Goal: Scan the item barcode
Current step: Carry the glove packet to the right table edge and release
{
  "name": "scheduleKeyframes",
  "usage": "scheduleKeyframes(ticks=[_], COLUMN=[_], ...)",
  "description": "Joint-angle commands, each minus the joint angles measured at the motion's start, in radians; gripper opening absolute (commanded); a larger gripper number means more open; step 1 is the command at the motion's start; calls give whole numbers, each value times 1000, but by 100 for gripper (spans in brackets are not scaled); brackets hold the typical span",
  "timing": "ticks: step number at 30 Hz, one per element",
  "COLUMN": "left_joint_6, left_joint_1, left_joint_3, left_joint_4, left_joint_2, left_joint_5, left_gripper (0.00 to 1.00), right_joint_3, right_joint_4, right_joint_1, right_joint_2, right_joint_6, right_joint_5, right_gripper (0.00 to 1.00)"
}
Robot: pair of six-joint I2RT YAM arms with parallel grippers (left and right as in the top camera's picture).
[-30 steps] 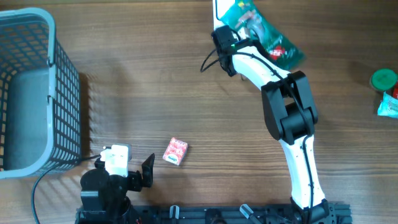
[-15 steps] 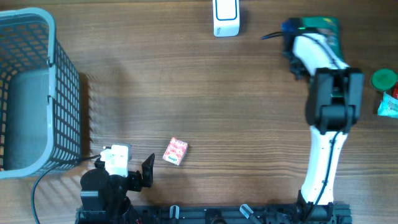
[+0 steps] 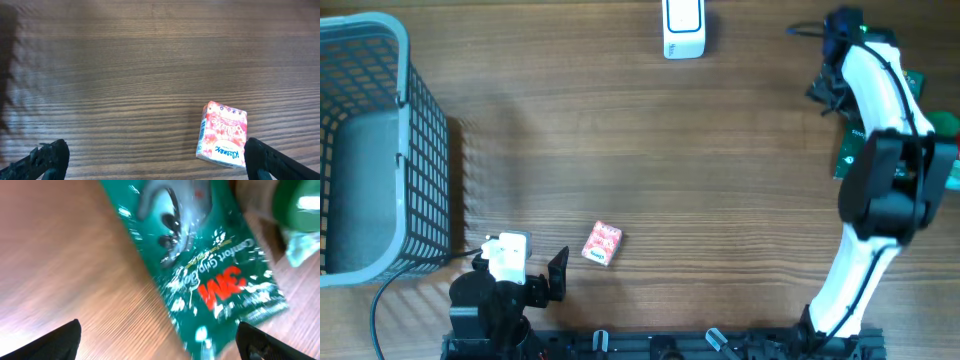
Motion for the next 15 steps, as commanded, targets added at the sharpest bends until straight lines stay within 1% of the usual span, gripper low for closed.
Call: scheduleKeyframes(ticks=[1,3,5,8,12,14,15], left_joint_6=[-6,-6,-6,-6,-6,-6,-6], left_joint_1=[6,6,6,6,6,6,6], left_joint_3=[-1,-1,-1,-1,-1,-1,-1], left_joint_4=[-1,-1,-1,-1,-1,-1,-1], left_joint_2=[-7,-7,-7,-7,-7,-7,-7], left_joint_5=[12,12,12,12,12,12,12], left_gripper=[100,100,100,100,100,100,100], right_joint_3=[0,0,0,0,-12,-48,-66], right_joint_4=[-43,-56,-56,-55,-57,-62,-61], right_joint_1=[45,60,85,129,201,253,273], right_joint_2=[-185,-264,-330,-396,-404,-400,-400], right_joint_6=[127,116,40,-100,-331,-402,-404], right_joint_5=[87,69,-42,-368,-850,-1045,-1075], right_gripper=[100,100,100,100,100,100,100])
